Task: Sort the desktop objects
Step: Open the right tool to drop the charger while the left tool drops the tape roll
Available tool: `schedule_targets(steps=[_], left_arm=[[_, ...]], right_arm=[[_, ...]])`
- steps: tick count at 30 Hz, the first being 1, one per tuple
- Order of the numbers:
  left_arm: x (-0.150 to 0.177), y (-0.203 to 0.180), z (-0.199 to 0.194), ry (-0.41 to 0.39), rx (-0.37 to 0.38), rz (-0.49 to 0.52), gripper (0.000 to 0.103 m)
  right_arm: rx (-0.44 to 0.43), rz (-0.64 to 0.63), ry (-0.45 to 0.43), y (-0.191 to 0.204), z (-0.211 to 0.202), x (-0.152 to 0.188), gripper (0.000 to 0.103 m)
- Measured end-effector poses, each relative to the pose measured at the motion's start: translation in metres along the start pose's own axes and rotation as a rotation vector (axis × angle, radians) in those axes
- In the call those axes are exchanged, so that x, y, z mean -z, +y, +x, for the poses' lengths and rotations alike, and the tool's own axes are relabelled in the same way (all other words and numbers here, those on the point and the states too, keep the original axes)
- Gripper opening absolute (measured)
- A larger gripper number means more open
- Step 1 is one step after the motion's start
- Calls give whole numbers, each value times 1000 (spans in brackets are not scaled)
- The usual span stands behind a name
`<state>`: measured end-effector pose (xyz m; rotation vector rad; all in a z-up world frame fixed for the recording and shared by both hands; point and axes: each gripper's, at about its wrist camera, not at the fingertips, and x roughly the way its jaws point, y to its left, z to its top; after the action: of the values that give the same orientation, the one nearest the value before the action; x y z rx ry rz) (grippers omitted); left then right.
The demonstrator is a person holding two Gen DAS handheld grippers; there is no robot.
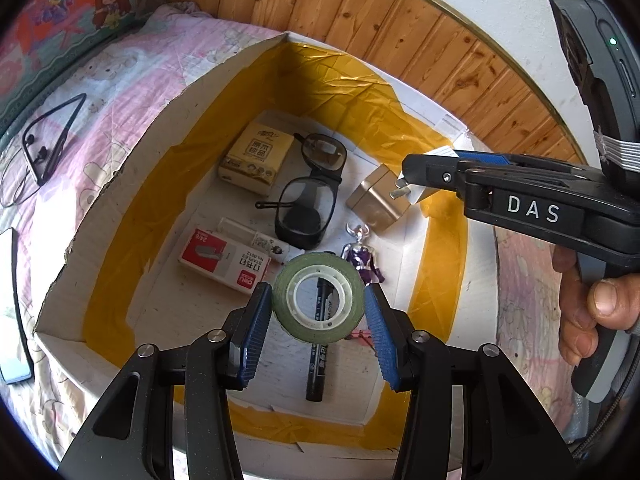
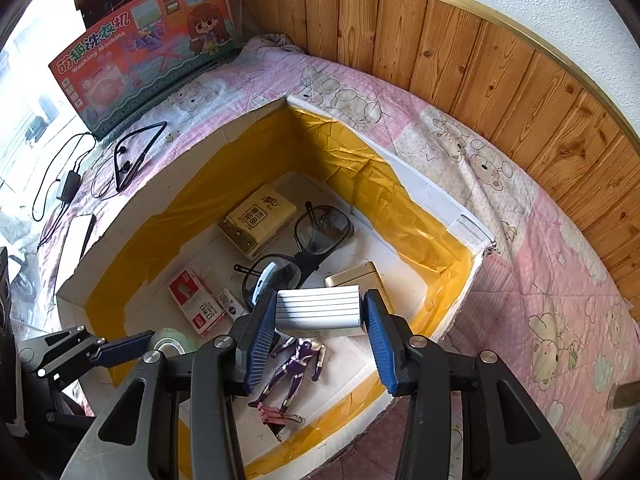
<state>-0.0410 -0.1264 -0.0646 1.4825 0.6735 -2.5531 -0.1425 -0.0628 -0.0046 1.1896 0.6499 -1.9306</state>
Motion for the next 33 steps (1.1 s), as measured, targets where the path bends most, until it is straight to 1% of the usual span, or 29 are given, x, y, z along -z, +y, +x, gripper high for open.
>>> schedule_targets(steps=[6,15,18,27,33], left_arm=[[1,-3,3,6,-7,17,50],[-1,-2,7,22,-13,2,51],[-2,-1,8,27,-19,-7,51],[-3,3,3,24,-21,-35,51],[-3,6,-5,23,9,-68,51]], right_arm=[[7,-32,39,4,13,-6,46],[35,-43,87,3,27,-8,46],[57,-32,85,-3,28,-6,48],[52,-24,64,-5,16,-1,49],[53,-45,60,-1,4,10,53]])
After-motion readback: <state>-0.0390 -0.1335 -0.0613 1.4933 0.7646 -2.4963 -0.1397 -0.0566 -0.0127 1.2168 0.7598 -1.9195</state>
